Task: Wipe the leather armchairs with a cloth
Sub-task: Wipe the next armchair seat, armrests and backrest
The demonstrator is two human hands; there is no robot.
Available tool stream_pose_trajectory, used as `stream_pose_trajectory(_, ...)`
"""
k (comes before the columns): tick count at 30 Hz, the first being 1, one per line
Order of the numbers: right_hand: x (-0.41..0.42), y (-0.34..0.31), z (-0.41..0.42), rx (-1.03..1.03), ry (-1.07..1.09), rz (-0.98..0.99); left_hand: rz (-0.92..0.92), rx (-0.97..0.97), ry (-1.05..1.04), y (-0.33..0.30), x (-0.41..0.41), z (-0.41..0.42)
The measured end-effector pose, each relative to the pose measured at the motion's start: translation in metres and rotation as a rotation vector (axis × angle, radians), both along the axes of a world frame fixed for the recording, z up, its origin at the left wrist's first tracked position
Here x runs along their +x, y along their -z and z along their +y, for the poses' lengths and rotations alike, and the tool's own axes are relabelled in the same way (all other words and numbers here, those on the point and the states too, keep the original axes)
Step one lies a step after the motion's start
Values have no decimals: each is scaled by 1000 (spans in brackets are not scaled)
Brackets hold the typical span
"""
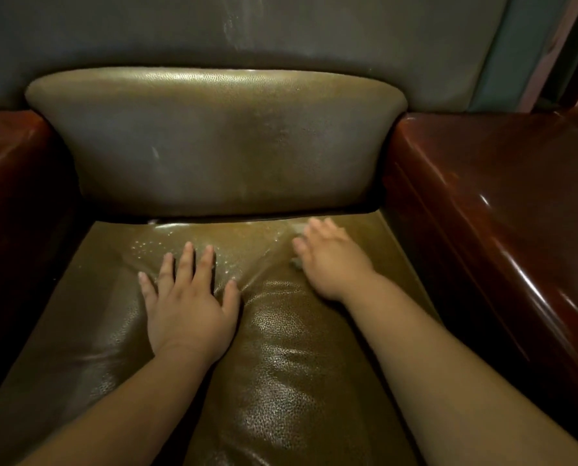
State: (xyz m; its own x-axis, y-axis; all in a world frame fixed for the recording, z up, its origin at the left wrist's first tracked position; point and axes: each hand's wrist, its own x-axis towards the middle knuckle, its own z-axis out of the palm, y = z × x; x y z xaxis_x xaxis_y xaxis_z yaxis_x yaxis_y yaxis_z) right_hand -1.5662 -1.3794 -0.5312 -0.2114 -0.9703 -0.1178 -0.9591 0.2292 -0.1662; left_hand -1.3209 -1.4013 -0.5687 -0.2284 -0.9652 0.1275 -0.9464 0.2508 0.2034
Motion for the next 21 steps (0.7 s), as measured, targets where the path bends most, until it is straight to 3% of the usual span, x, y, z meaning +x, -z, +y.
stream_pose_trajectory(2, -42, -5, -13, 54, 173, 113, -1, 5, -3, -1, 0, 0)
stream_pose_trajectory(5, -73, -10, -26, 61, 467, 45, -10, 5, 7, 1, -1, 1)
stream_pose_trajectory(7, -64, -7, -36, 4, 544, 10, -11, 9, 6, 2, -1, 1)
stream_pose_trajectory(12, -34, -2, -18, 21, 439, 16, -15, 4, 3, 0, -2, -1)
stream_pose_trajectory(16, -44, -1, -3, 171, 473, -32, -8, 6, 2, 1, -2, -2)
stream_pose_trajectory(21, -48, -2, -30, 158, 491, -25, -5, 4, 2, 1, -2, -2)
